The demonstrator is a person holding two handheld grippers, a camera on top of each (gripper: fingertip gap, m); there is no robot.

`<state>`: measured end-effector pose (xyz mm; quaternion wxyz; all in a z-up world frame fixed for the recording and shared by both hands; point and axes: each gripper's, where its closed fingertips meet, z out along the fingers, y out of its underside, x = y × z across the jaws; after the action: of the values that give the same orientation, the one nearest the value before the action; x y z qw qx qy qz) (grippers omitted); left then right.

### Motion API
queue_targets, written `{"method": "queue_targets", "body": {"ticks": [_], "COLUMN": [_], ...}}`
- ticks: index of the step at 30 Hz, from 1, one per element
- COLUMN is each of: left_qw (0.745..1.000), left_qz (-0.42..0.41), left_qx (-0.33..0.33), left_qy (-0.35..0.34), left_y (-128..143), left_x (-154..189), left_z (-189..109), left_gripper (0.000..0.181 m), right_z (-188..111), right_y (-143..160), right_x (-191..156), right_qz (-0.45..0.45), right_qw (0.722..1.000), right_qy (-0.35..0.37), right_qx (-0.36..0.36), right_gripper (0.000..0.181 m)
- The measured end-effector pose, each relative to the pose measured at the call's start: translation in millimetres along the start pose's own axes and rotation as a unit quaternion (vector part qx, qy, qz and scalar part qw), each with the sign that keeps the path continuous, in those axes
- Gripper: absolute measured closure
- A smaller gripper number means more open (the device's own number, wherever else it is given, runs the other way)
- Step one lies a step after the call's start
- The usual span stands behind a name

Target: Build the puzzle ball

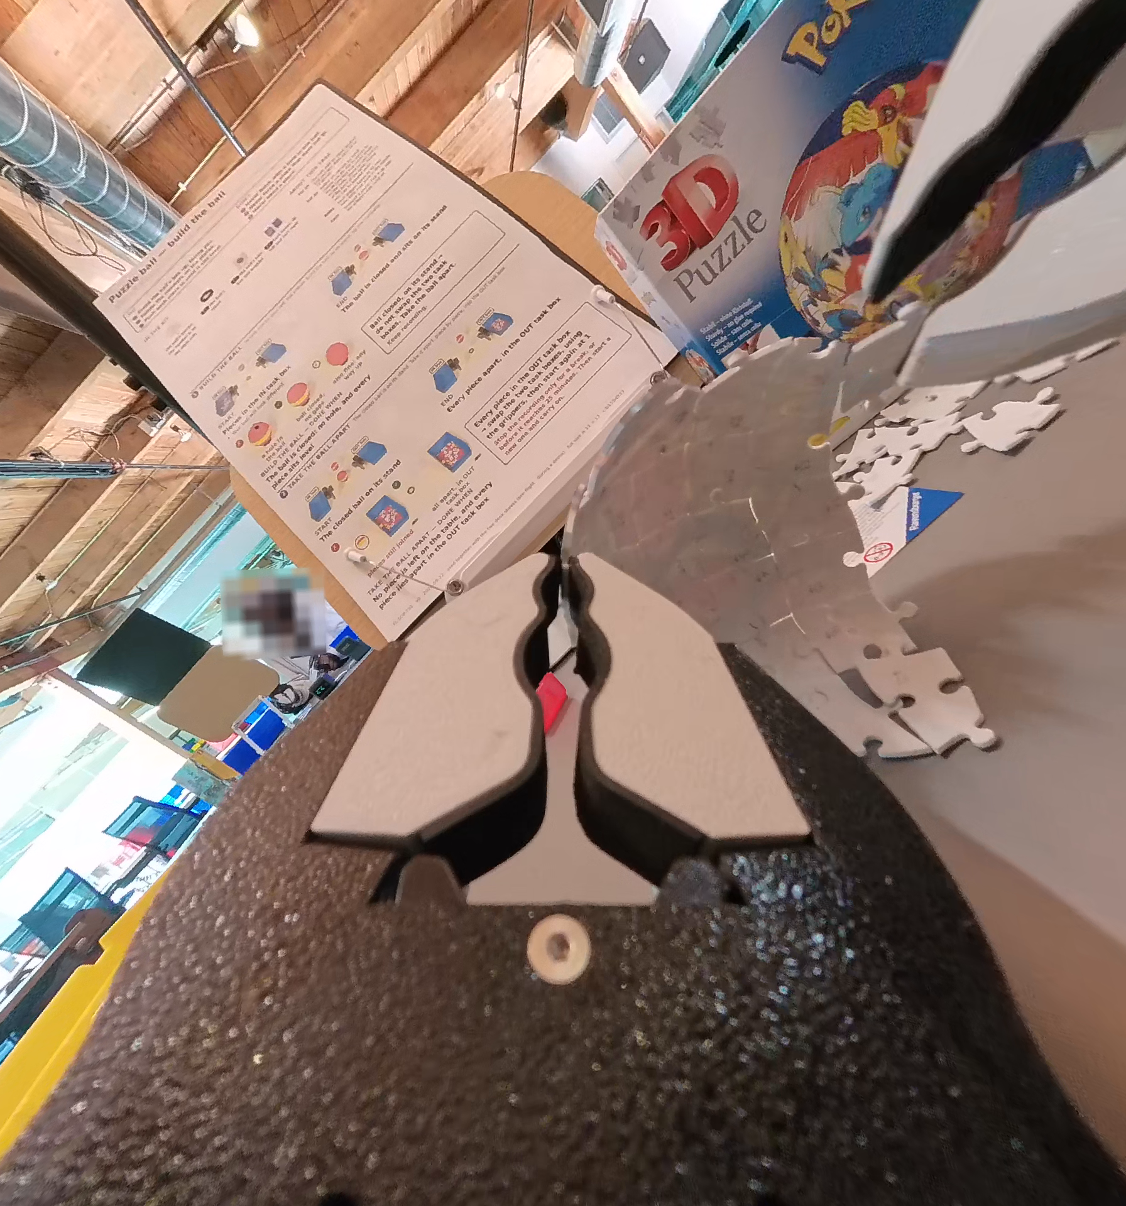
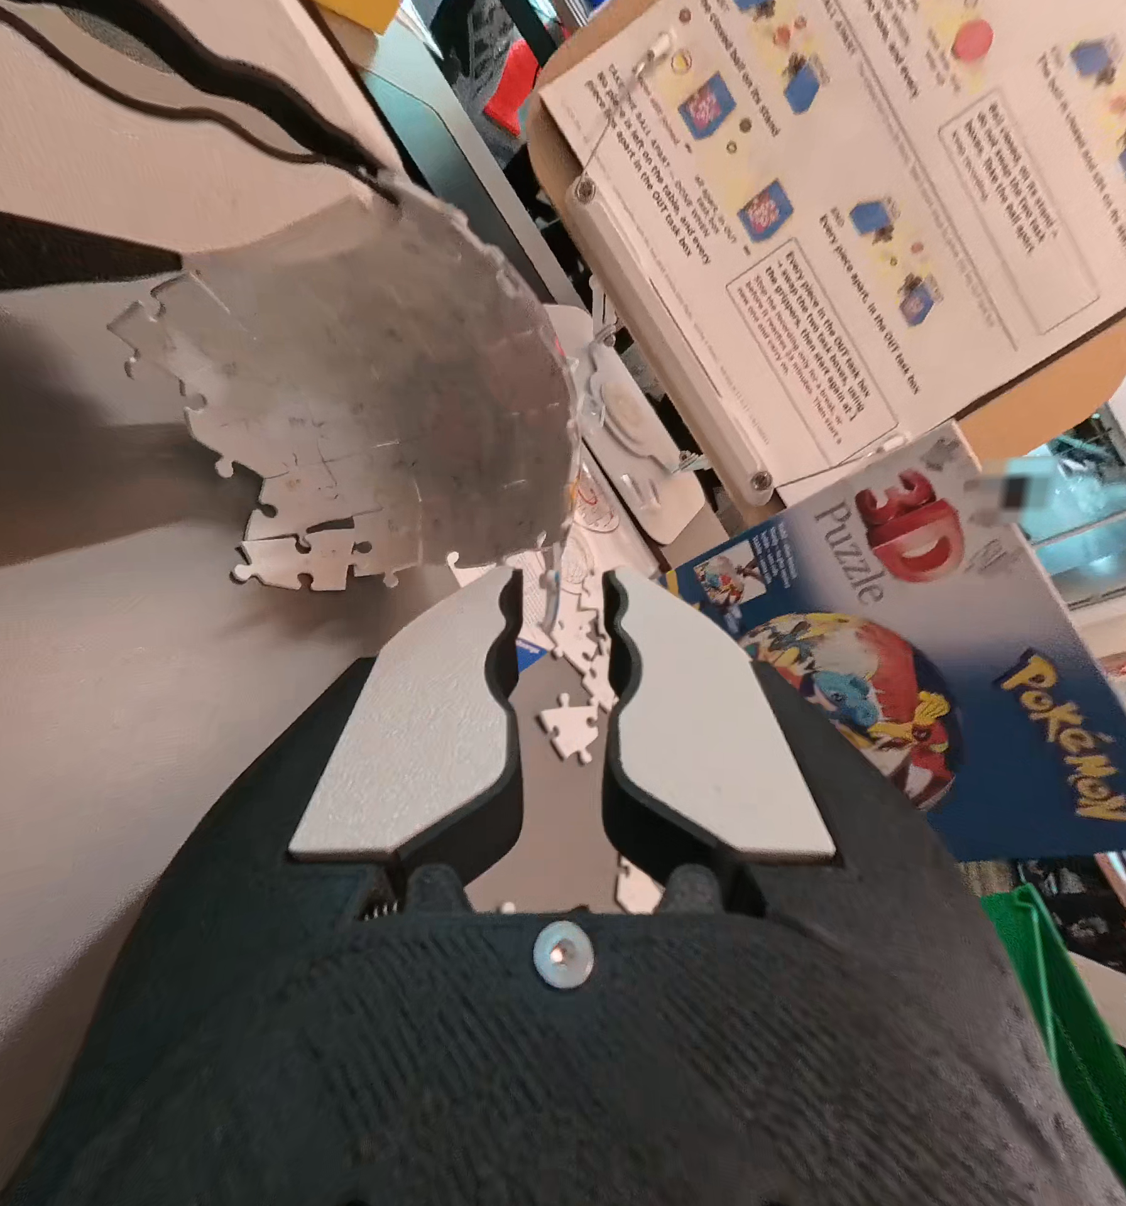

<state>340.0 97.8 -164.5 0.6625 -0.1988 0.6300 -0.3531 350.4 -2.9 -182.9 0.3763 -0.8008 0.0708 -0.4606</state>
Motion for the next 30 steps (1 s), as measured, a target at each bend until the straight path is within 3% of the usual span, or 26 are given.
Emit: {"method": "queue_targets", "body": {"ticks": [17,30], "left_qw": [1.0,1.0], "left_qz": [0.001,-0.004], "left_qx": [0.0,-0.002], "left_qy": [0.002,0.001], "left_y": [-0.1,0.5], "left_x": [0.9,0.2], "left_z": [0.3,0.7], "left_gripper": [0.179,0.179], "right_z": [13.9,18.9], "right_y": [3.3,2.2], "right_x": [0.1,1.9], "right_qz": [0.072,0.146], "right_qw": [0.997,0.987], "right_qy": [0.04,0.063], "right_qx": [-0.003,-0.006], "right_gripper": [0.176,0.178]}}
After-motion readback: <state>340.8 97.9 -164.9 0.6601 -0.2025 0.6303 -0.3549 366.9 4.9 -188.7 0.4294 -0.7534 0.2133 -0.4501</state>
